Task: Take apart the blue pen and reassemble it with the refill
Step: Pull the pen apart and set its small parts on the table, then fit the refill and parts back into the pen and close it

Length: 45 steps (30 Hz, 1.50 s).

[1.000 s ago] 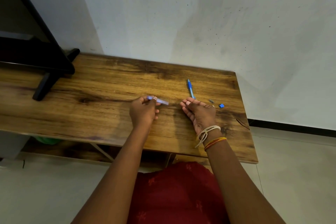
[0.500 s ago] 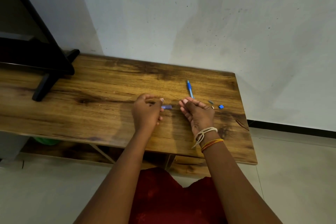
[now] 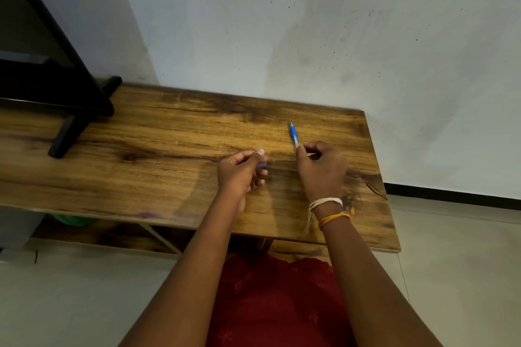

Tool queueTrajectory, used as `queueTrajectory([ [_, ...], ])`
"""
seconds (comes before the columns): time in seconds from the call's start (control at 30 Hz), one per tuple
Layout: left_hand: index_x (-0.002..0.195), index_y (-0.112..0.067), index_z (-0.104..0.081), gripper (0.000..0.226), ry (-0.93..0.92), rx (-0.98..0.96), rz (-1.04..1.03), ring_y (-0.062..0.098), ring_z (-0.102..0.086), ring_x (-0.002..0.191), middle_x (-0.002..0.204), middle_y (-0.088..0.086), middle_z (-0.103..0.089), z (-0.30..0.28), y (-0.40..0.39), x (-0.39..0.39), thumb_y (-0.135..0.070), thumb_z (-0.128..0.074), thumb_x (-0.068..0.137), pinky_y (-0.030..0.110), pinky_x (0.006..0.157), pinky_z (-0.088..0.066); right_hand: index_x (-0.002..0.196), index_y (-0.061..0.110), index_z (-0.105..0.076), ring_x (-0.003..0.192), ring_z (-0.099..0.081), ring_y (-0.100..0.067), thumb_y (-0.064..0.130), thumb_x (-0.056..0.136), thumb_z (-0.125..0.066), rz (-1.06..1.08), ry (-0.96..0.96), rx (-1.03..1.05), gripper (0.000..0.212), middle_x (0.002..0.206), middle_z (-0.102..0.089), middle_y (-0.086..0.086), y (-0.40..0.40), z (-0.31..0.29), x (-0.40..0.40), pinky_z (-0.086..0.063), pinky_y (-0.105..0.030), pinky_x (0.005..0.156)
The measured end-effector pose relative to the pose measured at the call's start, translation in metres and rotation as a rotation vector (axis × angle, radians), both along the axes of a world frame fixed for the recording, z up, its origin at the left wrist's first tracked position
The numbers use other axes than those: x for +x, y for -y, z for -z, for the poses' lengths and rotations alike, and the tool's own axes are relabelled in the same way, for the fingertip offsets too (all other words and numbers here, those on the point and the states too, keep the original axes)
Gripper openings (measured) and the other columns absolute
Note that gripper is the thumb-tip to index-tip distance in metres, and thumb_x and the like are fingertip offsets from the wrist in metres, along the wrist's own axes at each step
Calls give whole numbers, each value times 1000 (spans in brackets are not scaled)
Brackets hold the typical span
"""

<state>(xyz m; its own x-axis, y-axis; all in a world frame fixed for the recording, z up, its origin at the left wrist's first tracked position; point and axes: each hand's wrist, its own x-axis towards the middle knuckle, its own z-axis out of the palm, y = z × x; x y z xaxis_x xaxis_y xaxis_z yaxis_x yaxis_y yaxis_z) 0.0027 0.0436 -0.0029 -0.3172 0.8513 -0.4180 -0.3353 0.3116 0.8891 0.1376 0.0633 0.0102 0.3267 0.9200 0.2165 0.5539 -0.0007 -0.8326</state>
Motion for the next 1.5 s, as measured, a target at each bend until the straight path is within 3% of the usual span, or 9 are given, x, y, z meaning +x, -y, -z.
queueTrajectory([
  [0.2, 96, -9, -72, 16, -4, -7, -2, 8, -65, 56, 80, 3, -77, 0, -1, -3, -19, -72, 84, 22, 46, -50, 112, 9, -69, 103, -59, -28, 27, 88, -65, -65, 281, -135, 30, 111, -65, -12, -10, 11, 6, -51, -39, 87],
  [0.6, 88, -14, -71, 8, -16, 7, -41, 6, -65, 53, 74, -1, -76, -4, 2, -6, -20, -73, 83, 21, 45, -50, 84, 10, -72, 74, -64, -22, 23, 70, -72, -64, 164, -309, 19, 76, -69, -7, -8, 2, 1, -44, -26, 64],
  [0.67, 89, -14, -71, 8, -15, 12, -55, 6, -65, 53, 73, -2, -76, -5, 3, -5, -20, -72, 84, 20, 45, -50, 79, 11, -72, 69, -66, -19, 24, 69, -75, -49, 10, -336, 17, 71, -69, -5, -10, 2, -1, -51, -29, 63],
  [0.73, 90, -13, -70, 9, 5, 16, -67, 6, -65, 54, 74, -2, -76, -7, 3, -5, -20, -72, 84, 20, 46, -51, 74, 9, -66, 62, -68, -19, 15, 73, -75, -26, -363, -394, 10, 74, -70, -10, -11, 1, -3, -59, -34, 65],
  [0.83, 92, -13, -69, 11, 49, 19, -97, 7, -66, 56, 78, 0, -76, -9, 4, -5, -21, -72, 84, 22, 48, -52, 74, 6, -58, 57, -68, -16, 0, 83, -67, -104, -984, -373, 14, 73, -68, -13, -11, -1, -5, -59, -26, 58],
  [0.93, 91, -10, -68, 10, 161, 64, -135, 9, -66, 56, 81, 3, -76, -13, 3, -2, -18, -70, 86, 22, 47, -51, 84, 1, -61, 64, -71, -16, 1, 88, -61, -196, -1318, -341, 4, 75, -70, -12, -10, -2, -1, -58, -22, 60],
  [1.1, 91, -9, -71, 9, 253, 229, -96, 15, -72, 68, 85, 6, -77, -25, 5, 3, -15, -70, 85, 24, 51, -54, 87, 2, -63, 71, -73, -15, 4, 90, -58, -267, -1524, -364, 6, 76, -74, -10, -9, -6, 3, -59, -20, 66],
  [1.33, 85, -8, -72, 15, 150, 344, -61, 23, -74, 77, 84, 12, -76, -34, 9, 11, -14, -77, 72, 28, 58, -59, 67, -1, -74, 73, -74, -19, 2, 92, -55, -278, -1758, -407, 32, 76, -74, -14, -5, -13, -1, -59, -25, 74],
  [1.5, 88, -3, -67, 3, 106, 404, -56, 21, -74, 74, 81, 11, -76, -34, 11, 18, -5, -67, 85, 28, 58, -60, 67, -2, -74, 72, -74, -20, 2, 93, -53, -308, -1805, -412, 34, 76, -74, -15, -3, -10, -2, -60, -25, 70],
])
